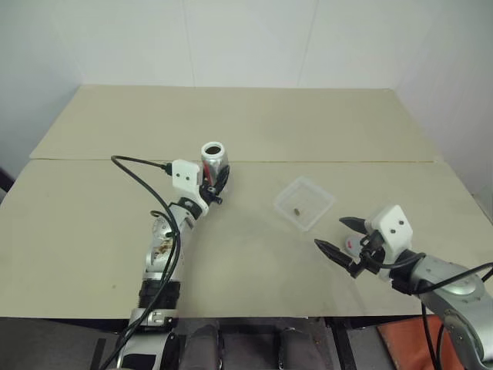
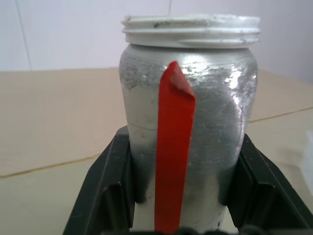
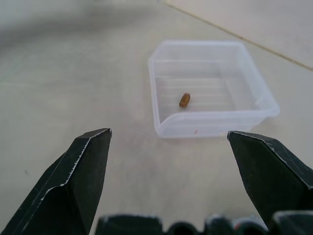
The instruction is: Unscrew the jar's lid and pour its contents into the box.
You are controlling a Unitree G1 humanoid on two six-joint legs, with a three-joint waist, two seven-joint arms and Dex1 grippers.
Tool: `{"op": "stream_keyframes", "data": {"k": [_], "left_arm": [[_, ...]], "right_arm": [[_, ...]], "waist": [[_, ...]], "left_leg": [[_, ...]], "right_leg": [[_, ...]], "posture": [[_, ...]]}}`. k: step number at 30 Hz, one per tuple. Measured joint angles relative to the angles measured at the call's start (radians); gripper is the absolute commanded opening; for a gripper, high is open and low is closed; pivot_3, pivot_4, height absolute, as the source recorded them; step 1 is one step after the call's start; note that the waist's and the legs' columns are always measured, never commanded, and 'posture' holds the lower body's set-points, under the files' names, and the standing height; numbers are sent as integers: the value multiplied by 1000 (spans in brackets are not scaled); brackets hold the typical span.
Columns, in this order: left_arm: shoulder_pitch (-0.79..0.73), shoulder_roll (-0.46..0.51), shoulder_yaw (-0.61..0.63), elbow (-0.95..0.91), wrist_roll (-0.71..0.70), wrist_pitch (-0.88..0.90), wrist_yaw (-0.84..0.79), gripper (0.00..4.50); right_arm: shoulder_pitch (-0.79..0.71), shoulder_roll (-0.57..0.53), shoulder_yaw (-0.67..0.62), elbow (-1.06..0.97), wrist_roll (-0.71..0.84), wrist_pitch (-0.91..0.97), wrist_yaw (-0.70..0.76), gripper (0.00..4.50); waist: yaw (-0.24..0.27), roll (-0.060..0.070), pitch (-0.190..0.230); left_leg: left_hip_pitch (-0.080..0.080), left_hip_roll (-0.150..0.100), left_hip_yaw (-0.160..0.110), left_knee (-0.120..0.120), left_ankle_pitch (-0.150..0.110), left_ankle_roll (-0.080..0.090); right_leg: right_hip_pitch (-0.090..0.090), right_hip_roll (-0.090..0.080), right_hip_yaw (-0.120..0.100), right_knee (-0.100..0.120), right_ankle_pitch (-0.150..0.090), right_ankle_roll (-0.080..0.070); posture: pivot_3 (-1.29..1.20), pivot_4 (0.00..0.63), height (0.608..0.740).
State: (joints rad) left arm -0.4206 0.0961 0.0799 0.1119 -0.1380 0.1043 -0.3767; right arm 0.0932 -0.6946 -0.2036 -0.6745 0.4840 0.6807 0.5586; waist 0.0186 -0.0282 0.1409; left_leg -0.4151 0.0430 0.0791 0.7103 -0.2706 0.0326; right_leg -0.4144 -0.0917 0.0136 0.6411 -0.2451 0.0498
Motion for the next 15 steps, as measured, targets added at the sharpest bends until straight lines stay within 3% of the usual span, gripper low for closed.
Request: {"op": "stream_keyframes", "data": {"k": [15], "left_arm": [[52,10,-46,103,37,-83,53,1997]], "right_arm": [[28,-17,2,-10,-10,5,11,4471]], "waist": [[-5,1,-1]], "left_leg": [[10,0,0,-4,-1,1]], "right_leg": [[12,0,-1,-10,0,0]], "posture": [[0,150,740]]}}
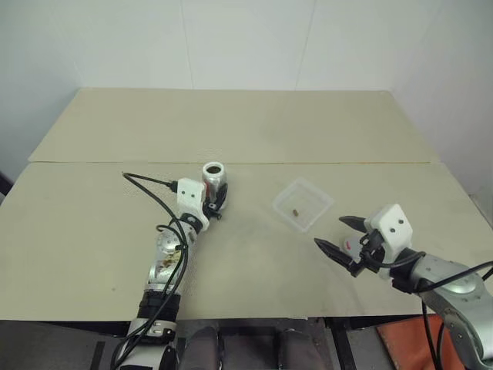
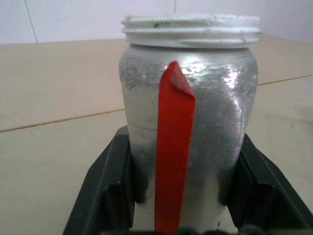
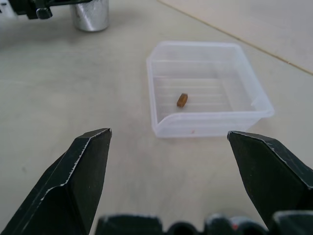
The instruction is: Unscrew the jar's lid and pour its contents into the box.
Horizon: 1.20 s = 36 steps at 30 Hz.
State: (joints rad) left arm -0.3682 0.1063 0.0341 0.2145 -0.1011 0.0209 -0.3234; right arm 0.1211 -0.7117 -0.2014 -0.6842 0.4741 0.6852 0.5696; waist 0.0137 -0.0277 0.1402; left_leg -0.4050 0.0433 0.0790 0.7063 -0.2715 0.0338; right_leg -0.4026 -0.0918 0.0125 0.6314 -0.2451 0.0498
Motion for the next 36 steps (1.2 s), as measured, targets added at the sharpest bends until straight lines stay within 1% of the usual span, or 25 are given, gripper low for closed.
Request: {"op": "stream_keyframes", "data": {"k": [7,9,10,14,15,23,28,31,33,36], "left_arm": [[4,7,-2,9,-2,-14,1,1997],[5,2,6,15,-20,-18,-5,2727],[8,2,8,18,-24,-17,-8,2920],[23,-2,7,20,-24,-14,-4,4201],[23,-1,7,19,-21,-14,2,4451],[80,1,-2,-24,-21,-7,1,4451],[132,41,-15,-104,-25,31,-38,4451],[159,82,-12,-151,-26,49,-57,4451],[208,123,-10,-217,-63,55,-105,4451],[336,252,33,-333,-203,111,-275,4451]], "right_arm": [[18,-4,0,-24,7,0,19,4471],[17,-9,0,-22,-1,0,19,4500],[17,-9,0,-22,-2,0,20,4500],[15,-14,0,-16,-8,0,36,4500],[11,-14,1,-14,-10,0,38,4500],[-19,-14,31,12,-23,-2,47,4500],[-19,-14,33,13,-23,-3,54,4500],[-14,-14,33,15,-29,-3,58,4500],[-12,-12,33,15,-27,-2,57,4500],[10,-10,29,14,-23,2,57,4500]], "waist": [[-2,1,-3],[-2,1,-4],[-2,1,-4],[-1,1,-3],[-1,1,-3],[-2,1,-3],[-2,1,-3],[-2,1,-3],[-4,1,-3],[-14,1,-3]], "left_leg": [[1,0,0,-1,0,0],[1,0,0,-1,0,0],[1,0,0,-1,0,0],[0,0,0,-1,0,0],[1,0,0,-1,0,0],[1,0,0,-3,0,0],[1,0,0,-3,0,0],[1,0,0,-3,0,0],[1,1,1,-4,0,0],[2,2,2,-8,0,-1]], "right_leg": [[1,0,0,0,0,0],[0,0,0,0,0,0],[0,0,0,0,0,0],[0,0,0,-1,0,0],[0,0,0,-1,0,0],[-1,0,1,-1,0,0],[0,0,1,-1,0,0],[-1,0,1,-1,0,0],[-1,0,1,-1,0,0],[-3,0,2,-1,-1,-1]], "posture": [[0,150,740],[0,150,740],[0,150,740],[0,150,740],[0,150,740],[0,150,740],[0,150,740],[0,150,740],[0,150,740],[0,150,740]]}}
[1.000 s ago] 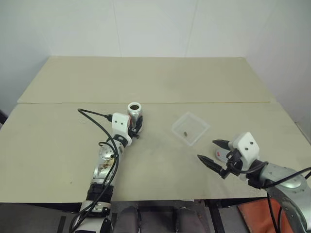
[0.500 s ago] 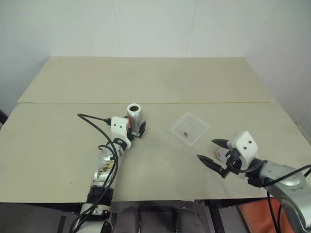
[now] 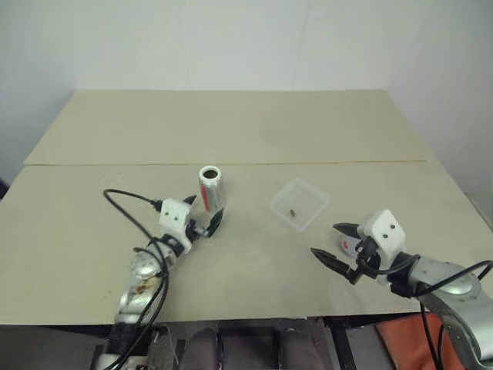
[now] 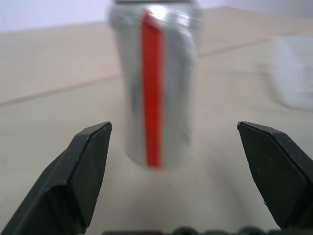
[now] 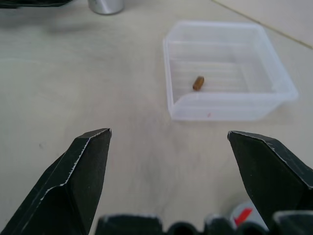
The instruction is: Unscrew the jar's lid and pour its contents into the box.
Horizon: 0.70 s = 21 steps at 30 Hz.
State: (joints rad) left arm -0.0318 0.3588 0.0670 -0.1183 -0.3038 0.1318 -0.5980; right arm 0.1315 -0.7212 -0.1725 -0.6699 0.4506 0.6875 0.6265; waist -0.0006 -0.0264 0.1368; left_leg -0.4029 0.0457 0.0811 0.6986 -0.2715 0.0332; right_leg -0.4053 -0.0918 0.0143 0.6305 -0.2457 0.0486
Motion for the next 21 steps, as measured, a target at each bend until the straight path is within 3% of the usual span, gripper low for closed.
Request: {"op": "stream_keyframes", "data": {"k": [6,13,17,21], "left_arm": [[144,287,157,-71,-226,134,-301,4451],[206,576,400,-3,-378,214,-634,4451],[237,650,496,19,-418,254,-752,4451],[250,650,556,-50,-471,309,-769,4451]], "right_arm": [[58,-36,-41,0,4,-15,51,4500],[202,-140,-291,99,11,-191,308,4500],[236,-170,-434,158,84,-278,497,4500],[234,-210,-524,208,113,-331,606,4500]], "waist": [[4,0,0],[10,0,0],[9,1,1],[10,0,0]], "left_leg": [[4,0,2,-1,0,-1],[4,0,4,-4,0,-1],[6,1,5,-4,0,-1],[6,2,5,-4,0,-1]], "right_leg": [[2,0,0,0,0,-2],[2,0,0,-2,-1,-2],[2,0,0,-1,-1,-3],[3,0,0,-2,-1,-3]], "posture": [[0,150,740],[0,150,740],[0,150,740],[0,150,740]]}}
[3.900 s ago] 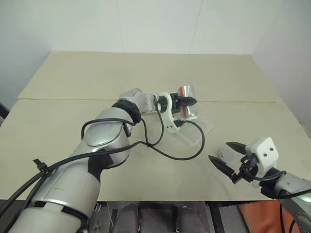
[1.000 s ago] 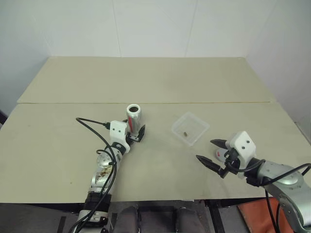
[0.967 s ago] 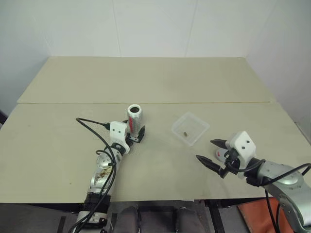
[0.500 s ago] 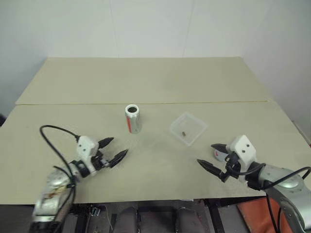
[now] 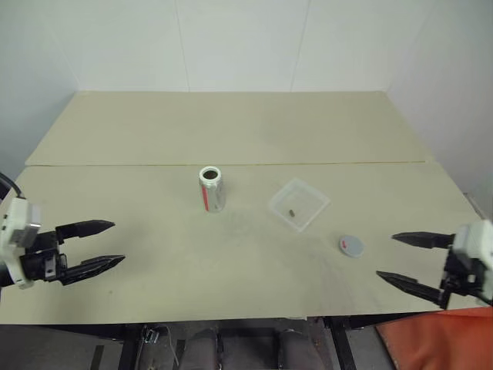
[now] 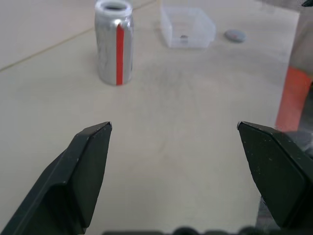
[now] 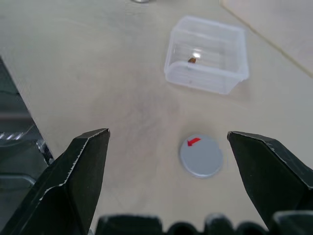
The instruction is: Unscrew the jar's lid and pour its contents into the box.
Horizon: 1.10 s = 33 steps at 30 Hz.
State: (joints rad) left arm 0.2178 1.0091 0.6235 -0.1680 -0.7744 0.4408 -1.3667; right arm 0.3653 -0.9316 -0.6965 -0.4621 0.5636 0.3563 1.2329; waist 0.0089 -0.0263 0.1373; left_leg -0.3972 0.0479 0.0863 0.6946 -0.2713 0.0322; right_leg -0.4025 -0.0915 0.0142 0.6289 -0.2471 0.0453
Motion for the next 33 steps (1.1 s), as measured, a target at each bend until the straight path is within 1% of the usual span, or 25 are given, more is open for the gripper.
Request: {"op": "stream_keyframes", "data": {"k": [3,7,10,12,14,16,20,23,26,29,31,33], "left_arm": [[19,-33,3,-43,-8,2,9,4451],[37,-91,-12,-68,17,-5,55,4451],[42,-98,-33,-69,69,-27,80,4451],[41,-109,-46,-76,78,-20,106,4451],[29,-127,-50,-85,54,17,143,4451],[28,-139,-44,-98,26,43,168,4451],[61,-143,-7,-210,20,60,224,4451],[146,-155,97,-302,-36,106,247,4451],[236,-184,181,-351,-54,123,250,4451],[273,-222,190,-402,-48,123,286,4451],[263,-250,173,-434,-39,122,346,4451],[257,-253,157,-462,-34,122,386,4451]], "right_arm": [[-8,9,-4,5,-2,-58,27,4500],[-24,11,-1,9,8,-80,42,4500],[-29,12,15,5,9,-80,41,4500],[-31,20,33,12,9,-80,41,4500],[-47,26,62,19,9,-80,32,4500],[-95,57,95,18,9,-82,-3,4500],[-192,116,198,46,7,-92,-56,4500],[-211,83,277,94,-28,-117,-13,4500],[-255,18,294,152,-31,-120,38,4500],[-343,-47,295,209,-29,-119,81,4500],[-414,-51,318,239,-30,-112,82,4500],[-448,-51,357,250,-33,-107,76,4500]], "waist": [[-1,0,0],[-1,0,0],[1,0,0],[1,0,0],[2,0,0],[0,0,0],[-8,0,0],[-12,0,1],[-13,3,2],[-11,3,2],[-8,2,2],[-6,2,2]], "left_leg": [[0,0,0,-1,0,0],[0,0,0,-1,0,0],[0,0,0,-1,0,0],[0,-1,0,-1,0,0],[0,0,0,-1,0,0],[0,0,0,-1,0,0],[0,0,0,-1,0,0],[-1,1,0,-1,0,0],[0,0,1,-1,0,0],[4,0,1,-1,0,-1],[8,1,1,-1,0,-1],[8,0,1,-2,0,-1]], "right_leg": [[-1,1,0,0,0,0],[0,0,0,1,0,0],[0,0,0,0,0,-1],[0,0,1,0,0,-1],[0,0,1,0,0,-1],[0,0,0,1,0,-1],[-1,0,1,1,0,-1],[-2,0,1,1,0,-1],[-1,0,1,1,-1,-1],[1,0,1,1,-3,-5],[6,1,1,1,-5,-9],[6,1,1,0,-6,-10]], "posture": [[0,150,740],[0,150,740],[0,150,740],[0,150,740],[0,150,740],[0,150,740],[0,150,740],[0,150,740],[0,150,740],[0,150,740],[0,150,740],[0,150,740]]}}
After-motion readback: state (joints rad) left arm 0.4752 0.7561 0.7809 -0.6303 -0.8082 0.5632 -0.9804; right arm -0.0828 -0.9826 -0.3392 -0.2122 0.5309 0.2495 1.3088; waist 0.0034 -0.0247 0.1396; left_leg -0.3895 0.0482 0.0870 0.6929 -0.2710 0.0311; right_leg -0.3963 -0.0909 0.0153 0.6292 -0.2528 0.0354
